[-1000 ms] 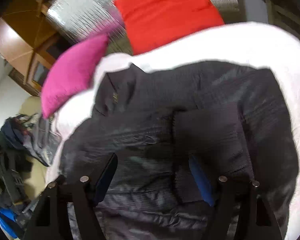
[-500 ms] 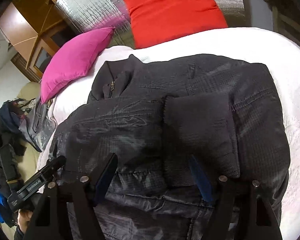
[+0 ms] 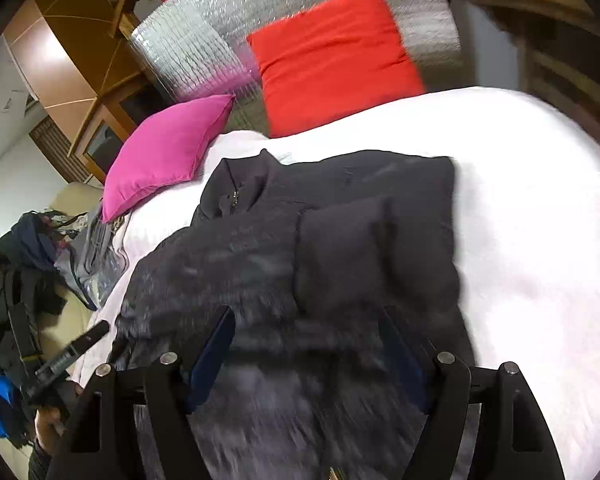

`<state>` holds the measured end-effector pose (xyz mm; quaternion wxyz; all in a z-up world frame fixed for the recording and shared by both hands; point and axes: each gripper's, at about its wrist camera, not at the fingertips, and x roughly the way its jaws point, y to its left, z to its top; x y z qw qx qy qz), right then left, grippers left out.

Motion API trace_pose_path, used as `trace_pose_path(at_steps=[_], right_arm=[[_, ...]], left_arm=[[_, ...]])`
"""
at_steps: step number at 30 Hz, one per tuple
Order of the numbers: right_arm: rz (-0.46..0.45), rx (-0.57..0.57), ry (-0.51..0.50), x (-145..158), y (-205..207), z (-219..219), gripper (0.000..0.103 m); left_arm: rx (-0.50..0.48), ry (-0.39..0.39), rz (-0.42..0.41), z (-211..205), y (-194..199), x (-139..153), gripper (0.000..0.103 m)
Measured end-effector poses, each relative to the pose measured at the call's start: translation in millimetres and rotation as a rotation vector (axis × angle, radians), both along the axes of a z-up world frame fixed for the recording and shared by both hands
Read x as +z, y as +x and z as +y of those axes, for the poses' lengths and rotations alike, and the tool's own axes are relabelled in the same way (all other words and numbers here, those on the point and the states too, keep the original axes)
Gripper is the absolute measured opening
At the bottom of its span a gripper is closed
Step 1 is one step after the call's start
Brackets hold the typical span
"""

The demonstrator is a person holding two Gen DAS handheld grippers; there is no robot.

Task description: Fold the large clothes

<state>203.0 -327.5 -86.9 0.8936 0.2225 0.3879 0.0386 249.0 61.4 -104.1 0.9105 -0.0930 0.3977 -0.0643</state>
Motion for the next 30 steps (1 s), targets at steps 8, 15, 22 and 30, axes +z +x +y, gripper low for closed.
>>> trace_pose_path(at_steps=[8,15,22,30], right_arm=[[0.012,-0.052,-0.022,-3.5,-96.6,-11.8,0.078],[0.000,-0.094,0.038,-14.6,-161.5,-3.5,0.078],[-0.002,-0.081,0.045,-10.3,-187.9,7.0,0.078],[-0.064,-0.026,0.023,15.9,-201.6,37.2,0.078]], left_arm=[[0.069,0.036,0.032,32.9,-84.9,-7.9,0.085],[0.139,-0.013,0.055,54.5,-147.7,-12.6,0.085],[0.187,-0.050,0.009,66.3,-192.7,8.9,0.085],[0.147,-0.076,-0.023,49.9,-218.1,22.0,0.085]])
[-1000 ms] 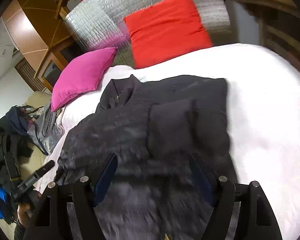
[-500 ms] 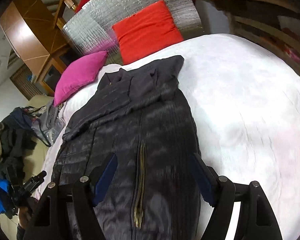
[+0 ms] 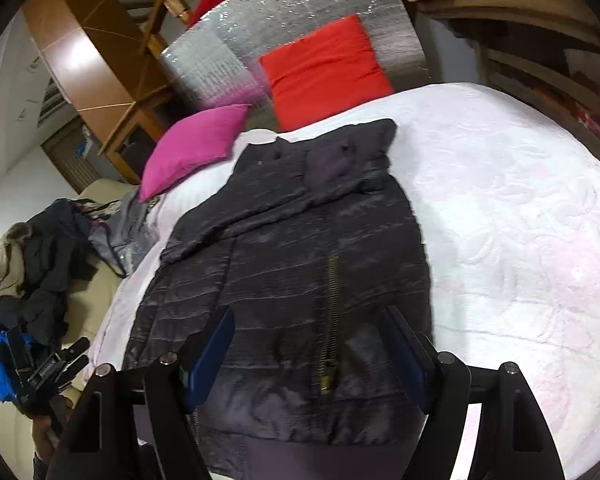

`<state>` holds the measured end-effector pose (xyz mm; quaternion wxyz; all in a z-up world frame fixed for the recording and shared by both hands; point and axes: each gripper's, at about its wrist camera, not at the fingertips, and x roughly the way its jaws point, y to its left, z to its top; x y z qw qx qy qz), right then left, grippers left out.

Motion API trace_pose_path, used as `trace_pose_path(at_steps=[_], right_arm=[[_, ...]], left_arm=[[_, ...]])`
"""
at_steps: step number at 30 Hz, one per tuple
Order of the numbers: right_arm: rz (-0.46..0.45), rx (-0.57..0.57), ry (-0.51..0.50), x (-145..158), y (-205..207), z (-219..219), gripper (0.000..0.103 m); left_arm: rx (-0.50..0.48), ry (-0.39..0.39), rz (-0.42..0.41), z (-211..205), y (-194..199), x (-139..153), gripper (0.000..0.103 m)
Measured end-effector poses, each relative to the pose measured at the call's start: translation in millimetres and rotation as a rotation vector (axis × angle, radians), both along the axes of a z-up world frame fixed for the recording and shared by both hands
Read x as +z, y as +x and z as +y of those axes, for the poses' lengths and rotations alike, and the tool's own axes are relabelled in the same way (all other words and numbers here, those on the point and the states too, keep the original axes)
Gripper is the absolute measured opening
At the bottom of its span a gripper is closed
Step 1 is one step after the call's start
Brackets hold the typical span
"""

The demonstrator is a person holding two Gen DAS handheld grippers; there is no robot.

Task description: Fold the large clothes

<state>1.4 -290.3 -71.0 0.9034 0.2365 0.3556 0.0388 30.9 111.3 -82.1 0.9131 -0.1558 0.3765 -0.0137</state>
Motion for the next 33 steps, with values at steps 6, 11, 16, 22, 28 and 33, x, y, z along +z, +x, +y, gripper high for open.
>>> trace_pose_path(at_steps=[6,11,16,22,28,33], right_arm=[[0.011,-0.005,-0.003,-6.4,-19.4,3.1,0.078],[0.042,-0.046,0.012,-17.5,-24.8,-14.1,0.078],[0.033,-0.032,0.021,-4.5,7.8,-10.4,0.078],[0.007,0.108,-0.063,25.7,111.6,31.4,0.078],[0.116,0.161,-0.086,15.9,243.2,65.1,0.078],[0.145,0.134,0.067,-12.3,309.2,64.2,0.078]], left_arm=[[-0.037,0.010,0.006,-10.8,-10.1,-5.0,0.085],[-0.041,0.024,0.018,-14.4,-6.3,-8.2,0.085],[-0.054,0.033,0.033,-29.2,10.6,-13.0,0.085],[-0.060,0.085,0.102,-53.8,43.7,-23.8,0.085],[-0.045,0.076,0.144,-49.7,60.6,-44.7,0.085],[-0.043,0.075,0.170,-42.3,63.7,-61.7,0.085]])
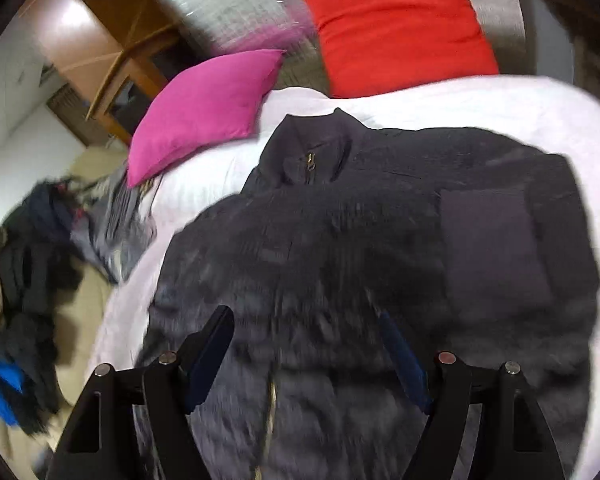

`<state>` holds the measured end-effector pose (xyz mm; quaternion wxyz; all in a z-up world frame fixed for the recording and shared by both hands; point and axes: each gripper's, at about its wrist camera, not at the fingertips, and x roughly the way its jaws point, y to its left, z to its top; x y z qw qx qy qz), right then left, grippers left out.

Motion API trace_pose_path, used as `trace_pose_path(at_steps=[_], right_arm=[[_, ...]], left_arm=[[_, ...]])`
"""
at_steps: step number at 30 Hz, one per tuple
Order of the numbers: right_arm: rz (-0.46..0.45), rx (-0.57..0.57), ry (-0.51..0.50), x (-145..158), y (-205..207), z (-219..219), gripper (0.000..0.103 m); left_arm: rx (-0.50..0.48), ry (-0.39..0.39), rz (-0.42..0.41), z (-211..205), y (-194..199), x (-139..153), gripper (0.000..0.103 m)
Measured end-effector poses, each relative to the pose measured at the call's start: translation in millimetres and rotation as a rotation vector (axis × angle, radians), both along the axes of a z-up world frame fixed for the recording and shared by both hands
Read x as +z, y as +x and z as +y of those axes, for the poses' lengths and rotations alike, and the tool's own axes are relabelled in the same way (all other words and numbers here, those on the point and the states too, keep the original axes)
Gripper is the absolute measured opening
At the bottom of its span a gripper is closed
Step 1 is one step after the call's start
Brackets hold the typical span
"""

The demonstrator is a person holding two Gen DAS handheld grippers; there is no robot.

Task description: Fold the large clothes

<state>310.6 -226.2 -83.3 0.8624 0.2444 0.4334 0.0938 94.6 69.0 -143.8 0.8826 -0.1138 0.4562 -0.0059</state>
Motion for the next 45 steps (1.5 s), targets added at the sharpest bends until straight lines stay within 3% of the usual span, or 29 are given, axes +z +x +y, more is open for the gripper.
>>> trace_pose_path(at_steps=[3,5,8,12,15,18,22,28,35,40,45], right_arm=[[0.081,-0.112,0.070,-31.9,20.2,-17.7,0.078],[0.091,-0.124,0.087,-36.6,22.5,-18.5,0.078],[0.045,-0.093,0.039,-19.2,21.9,-7.9,0.078],[-0.022,-0.035,0.069,0.4,29.2,11.6,0.078],[0.013,0.023,0.119,-13.0,45.0,31.2,0.084],[0.122,0.013,0.115,-49.7,61.2,33.7,0.084],[0.084,0.000,0.107,-34.9,46.6,33.1,0.084],[-0.031,0.067,0.033,15.1,-32.9,22.5,0.084],[-0.129,0.046,0.002,54.6,-152.6,-15.9,0.084],[-0.155,-0.017,0.015,56.6,-239.1,-40.2,0.084],[-0.152,-0.081,0.040,44.6,-305.2,-59.7,0.084]], left_arm=[[-0.001,0.000,0.012,3.8,-0.8,-6.7,0.085],[-0.006,0.004,0.011,5.3,-2.8,-8.5,0.085],[-0.012,0.002,0.003,5.5,-4.6,-8.0,0.085],[-0.028,-0.007,-0.001,0.7,-4.1,-6.4,0.085],[-0.041,0.011,-0.003,-4.2,-0.6,-6.0,0.085],[-0.047,0.027,0.009,-6.9,-0.3,-6.1,0.085],[-0.042,0.038,-0.010,-5.3,-10.5,-1.0,0.085],[-0.017,-0.012,-0.036,-0.6,-27.6,17.2,0.085],[-0.017,-0.027,-0.115,-6.2,-61.7,56.9,0.085],[-0.039,-0.028,-0.164,-15.3,-90.3,79.2,0.085],[-0.035,-0.039,-0.172,-12.9,-111.4,82.2,0.085]])
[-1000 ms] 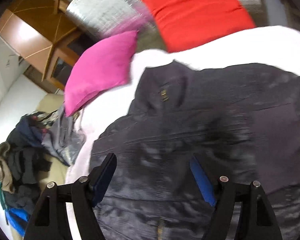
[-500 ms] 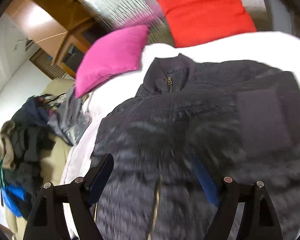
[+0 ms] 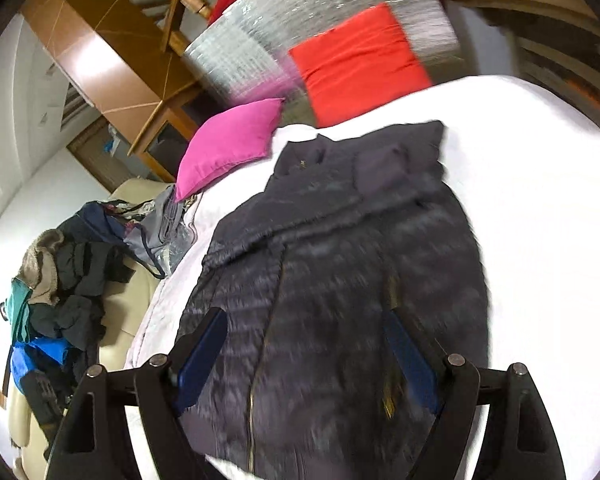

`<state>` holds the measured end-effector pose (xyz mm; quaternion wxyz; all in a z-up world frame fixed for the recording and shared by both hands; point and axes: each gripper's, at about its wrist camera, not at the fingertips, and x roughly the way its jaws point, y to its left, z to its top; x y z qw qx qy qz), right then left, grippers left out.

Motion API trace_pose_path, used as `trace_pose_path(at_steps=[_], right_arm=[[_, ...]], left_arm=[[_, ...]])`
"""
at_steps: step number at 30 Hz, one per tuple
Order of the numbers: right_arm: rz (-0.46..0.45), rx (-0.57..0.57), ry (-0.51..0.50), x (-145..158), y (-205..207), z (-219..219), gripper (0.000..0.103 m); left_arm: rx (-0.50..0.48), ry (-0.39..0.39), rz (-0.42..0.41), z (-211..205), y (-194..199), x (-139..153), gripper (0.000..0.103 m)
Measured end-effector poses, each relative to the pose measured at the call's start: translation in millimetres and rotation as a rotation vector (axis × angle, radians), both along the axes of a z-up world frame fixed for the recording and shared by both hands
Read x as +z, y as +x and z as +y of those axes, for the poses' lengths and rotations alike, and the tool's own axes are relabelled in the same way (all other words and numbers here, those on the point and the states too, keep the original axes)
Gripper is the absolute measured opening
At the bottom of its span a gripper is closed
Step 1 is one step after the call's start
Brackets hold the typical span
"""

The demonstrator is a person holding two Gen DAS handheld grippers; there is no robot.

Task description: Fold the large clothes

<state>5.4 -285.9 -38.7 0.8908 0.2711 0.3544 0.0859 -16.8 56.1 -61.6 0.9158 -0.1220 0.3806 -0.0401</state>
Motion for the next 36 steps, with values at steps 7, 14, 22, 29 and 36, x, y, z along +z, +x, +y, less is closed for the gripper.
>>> trace_pose_path(at_steps=[7,14,22,29,36], right_arm=[[0.049,-0.079,0.036,-31.0,-62.7,-22.6,0.084],[0.084,-0.134,0.099,-54.9,-87.8,-35.1,0.084],[0.085,-0.184,0.150,-63.6,-107.6,-43.4,0.084],[0.067,-0.185,0.126,-55.1,-113.1,-39.3,0.084],[0.079,-0.164,0.109,-55.6,-109.2,-29.5,0.084]], left_arm=[[0.035,-0.004,0.057,9.4,-8.3,-18.5,0.085],[0.040,-0.002,0.066,14.4,-14.7,-22.1,0.085],[0.121,-0.021,0.072,43.8,-21.8,-23.1,0.085],[0.139,-0.013,0.072,54.2,-22.3,-26.0,0.085],[0.158,-0.017,0.096,63.8,-24.5,-35.6,0.085]])
